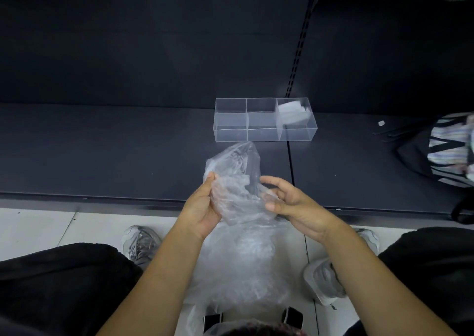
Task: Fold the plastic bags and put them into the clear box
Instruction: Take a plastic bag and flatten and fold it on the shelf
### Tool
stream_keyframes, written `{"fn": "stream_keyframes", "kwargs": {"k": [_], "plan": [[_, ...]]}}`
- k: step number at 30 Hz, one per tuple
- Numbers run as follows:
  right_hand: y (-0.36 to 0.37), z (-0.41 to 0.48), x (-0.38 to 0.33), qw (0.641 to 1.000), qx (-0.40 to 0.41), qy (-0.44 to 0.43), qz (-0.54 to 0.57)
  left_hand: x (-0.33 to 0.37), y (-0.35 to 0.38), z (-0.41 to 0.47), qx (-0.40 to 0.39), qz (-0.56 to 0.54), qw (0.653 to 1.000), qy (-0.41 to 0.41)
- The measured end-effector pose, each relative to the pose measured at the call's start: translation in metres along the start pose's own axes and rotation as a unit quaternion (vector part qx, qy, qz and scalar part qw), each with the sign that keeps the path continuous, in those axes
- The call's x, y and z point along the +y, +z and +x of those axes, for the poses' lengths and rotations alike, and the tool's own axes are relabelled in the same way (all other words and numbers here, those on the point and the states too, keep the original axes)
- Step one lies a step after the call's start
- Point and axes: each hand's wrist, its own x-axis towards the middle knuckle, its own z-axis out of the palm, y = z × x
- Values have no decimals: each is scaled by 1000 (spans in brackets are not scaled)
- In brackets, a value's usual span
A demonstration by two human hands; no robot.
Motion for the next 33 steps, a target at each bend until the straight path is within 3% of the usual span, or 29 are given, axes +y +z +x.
{"fn": "stream_keyframes", "kwargs": {"k": [3, 7, 9, 11, 13, 15, 17, 19, 23, 29, 33], "plan": [[7, -2, -1, 1000, -28, 13, 7, -2, -1, 1, 25, 12, 999, 18], [14, 4, -2, 994, 101, -20, 24, -2, 4, 0, 84, 119, 988, 46], [11, 4, -6, 990, 136, -45, 7, -3, 7, 0, 192, 243, 946, 98], [5, 2, -11, 987, 143, -76, -14, 0, 5, -1, 291, 365, 861, 204], [3, 0, -16, 985, 138, -100, -29, 8, 7, -8, 233, 459, 801, 305], [4, -2, -22, 985, 118, -117, -52, 15, 19, -14, 94, 522, 784, 321], [6, -4, -27, 984, 94, -129, -75, 19, 33, -19, -15, 556, 785, 272], [8, -5, -32, 983, 90, -137, -89, 17, 38, -21, -76, 568, 787, 231], [6, -5, -34, 979, 105, -146, -93, 12, 35, -21, -72, 539, 819, 185], [-6, -4, -31, 979, 113, -143, -95, 18, 31, -21, 17, 427, 878, 217], [-8, -2, -31, 978, 119, -148, -83, 21, 27, -26, -113, 446, 882, 102]]}}
